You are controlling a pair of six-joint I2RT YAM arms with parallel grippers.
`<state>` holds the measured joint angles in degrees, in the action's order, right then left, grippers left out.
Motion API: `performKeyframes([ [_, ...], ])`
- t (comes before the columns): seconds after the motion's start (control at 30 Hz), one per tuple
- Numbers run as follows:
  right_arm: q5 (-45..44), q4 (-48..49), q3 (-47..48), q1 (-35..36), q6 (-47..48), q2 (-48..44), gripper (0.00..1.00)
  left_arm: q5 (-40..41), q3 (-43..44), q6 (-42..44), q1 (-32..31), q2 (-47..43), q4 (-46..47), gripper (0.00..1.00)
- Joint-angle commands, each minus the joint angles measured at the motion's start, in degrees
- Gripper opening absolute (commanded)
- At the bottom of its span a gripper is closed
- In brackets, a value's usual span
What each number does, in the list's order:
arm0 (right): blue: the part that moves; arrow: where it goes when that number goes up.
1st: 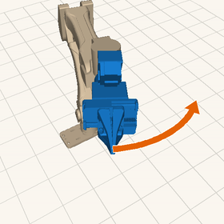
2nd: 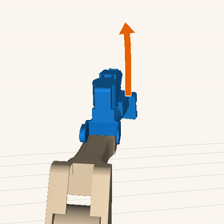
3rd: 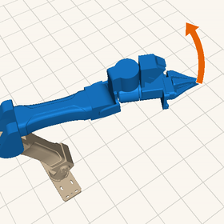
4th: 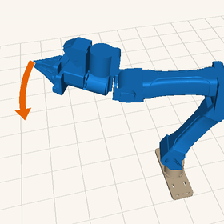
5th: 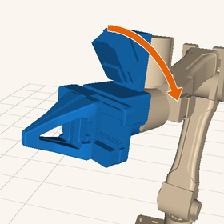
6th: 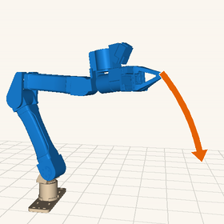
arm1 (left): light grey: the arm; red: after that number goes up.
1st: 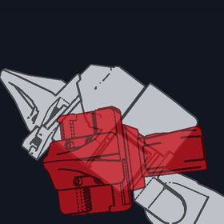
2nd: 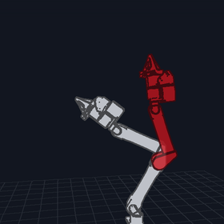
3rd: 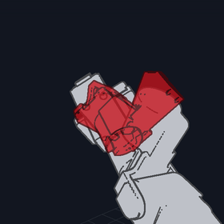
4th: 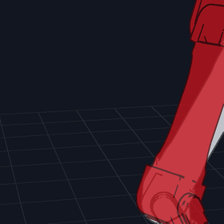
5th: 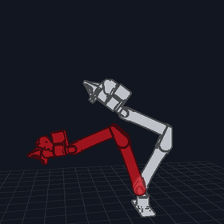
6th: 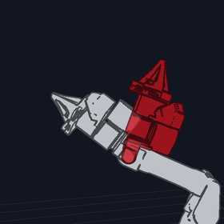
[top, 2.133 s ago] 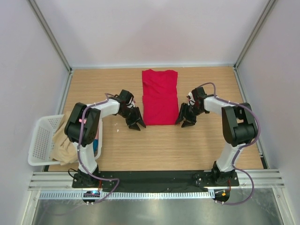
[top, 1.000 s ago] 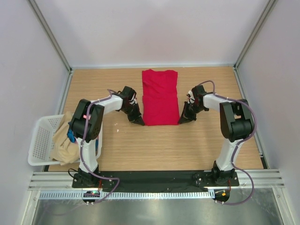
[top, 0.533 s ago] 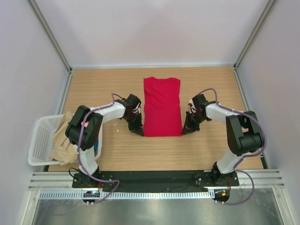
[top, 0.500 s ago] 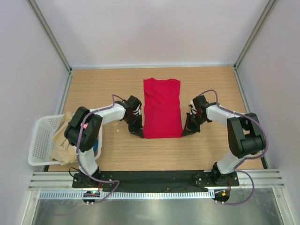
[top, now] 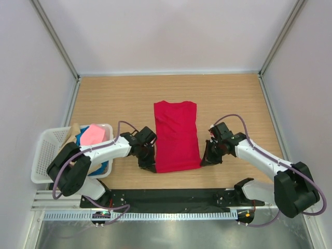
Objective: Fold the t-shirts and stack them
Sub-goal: Fold the tshirt
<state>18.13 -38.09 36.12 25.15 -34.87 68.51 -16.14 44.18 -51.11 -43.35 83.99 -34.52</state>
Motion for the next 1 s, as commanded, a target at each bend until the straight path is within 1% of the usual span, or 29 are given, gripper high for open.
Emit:
performKeyframes([
  [0.0, -4.42, -2.34, -2.98, 1.31, -4.94, -4.24, 0.01, 4.01, -0.76, -4.34, -2.60, -3.29, -2.21, 0.00],
  [0.23, -3.98, -5.50, -6.58, 2.63, -6.43, -11.19, 0.01, 5.68, -1.82, -7.42, -6.04, -7.51, -3.80, 0.00],
  [0.37, -3.63, -5.77, -8.26, 3.33, -7.14, -12.79, 0.01, 5.07, -2.26, -8.12, -7.09, -7.87, -4.15, 0.00],
  [0.5, -3.89, -7.35, -7.65, 4.21, -7.84, -14.98, 0.01, 5.15, -1.47, -8.74, -8.15, -8.31, -5.03, 0.00],
  [0.63, -4.77, -11.30, -2.04, 4.30, -7.32, -16.22, 0.01, 7.17, 2.39, -8.39, -8.33, -9.98, -9.06, 0.00],
  [0.77, -6.96, -14.90, 4.38, 4.21, -3.72, -13.85, 0.01, 10.42, 10.98, -6.46, -8.15, -10.16, -15.39, 0.00],
  [0.83, -8.72, -16.49, 9.30, 4.21, -2.57, -11.74, 0.01, 11.04, 14.07, -4.18, -7.10, -8.84, -16.80, 0.00],
  [0.87, -9.16, -16.93, 11.15, 4.21, -1.61, -10.95, 0.01, 11.22, 17.22, -3.21, -6.49, -8.14, -18.55, 0.00],
  [0.9, -9.77, -17.28, 14.47, 4.12, -1.17, -8.85, 0.01, 11.31, 18.73, -1.20, -4.65, -6.66, -19.43, 0.00],
  [0.97, -10.57, -17.72, 17.74, 4.12, 0.41, -5.95, 0.01, 11.13, 22.85, 0.57, -2.63, -5.24, -20.49, 0.00],
])
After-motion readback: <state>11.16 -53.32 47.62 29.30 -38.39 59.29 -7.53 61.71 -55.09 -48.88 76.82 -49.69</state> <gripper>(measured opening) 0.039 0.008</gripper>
